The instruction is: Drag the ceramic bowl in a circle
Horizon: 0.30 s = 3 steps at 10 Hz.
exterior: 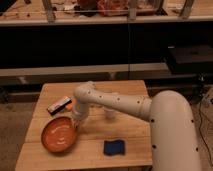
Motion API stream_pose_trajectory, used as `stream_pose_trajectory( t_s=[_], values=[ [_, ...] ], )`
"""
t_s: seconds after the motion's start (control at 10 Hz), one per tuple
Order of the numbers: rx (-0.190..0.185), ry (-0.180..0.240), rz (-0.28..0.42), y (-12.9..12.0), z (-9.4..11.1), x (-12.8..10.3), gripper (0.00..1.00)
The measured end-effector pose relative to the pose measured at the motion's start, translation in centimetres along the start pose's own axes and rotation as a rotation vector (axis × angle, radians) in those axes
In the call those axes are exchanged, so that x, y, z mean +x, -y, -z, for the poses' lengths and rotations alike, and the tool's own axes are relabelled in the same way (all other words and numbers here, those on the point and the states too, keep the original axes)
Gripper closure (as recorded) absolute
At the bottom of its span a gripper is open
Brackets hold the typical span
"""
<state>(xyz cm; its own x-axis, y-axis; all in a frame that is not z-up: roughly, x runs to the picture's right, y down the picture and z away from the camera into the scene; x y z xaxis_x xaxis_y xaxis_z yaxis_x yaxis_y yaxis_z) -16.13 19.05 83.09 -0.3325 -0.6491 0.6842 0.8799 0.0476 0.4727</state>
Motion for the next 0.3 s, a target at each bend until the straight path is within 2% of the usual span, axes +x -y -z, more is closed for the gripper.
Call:
stream_pose_trajectory(
  t_s=[0.1, 0.3],
  values=[
    [0.006, -0.021, -0.039, -1.2, 0.8, 0.7, 1.00],
    [0.000, -0.056, -0.122, -3.6, 2.7, 0.5, 1.00]
  ],
)
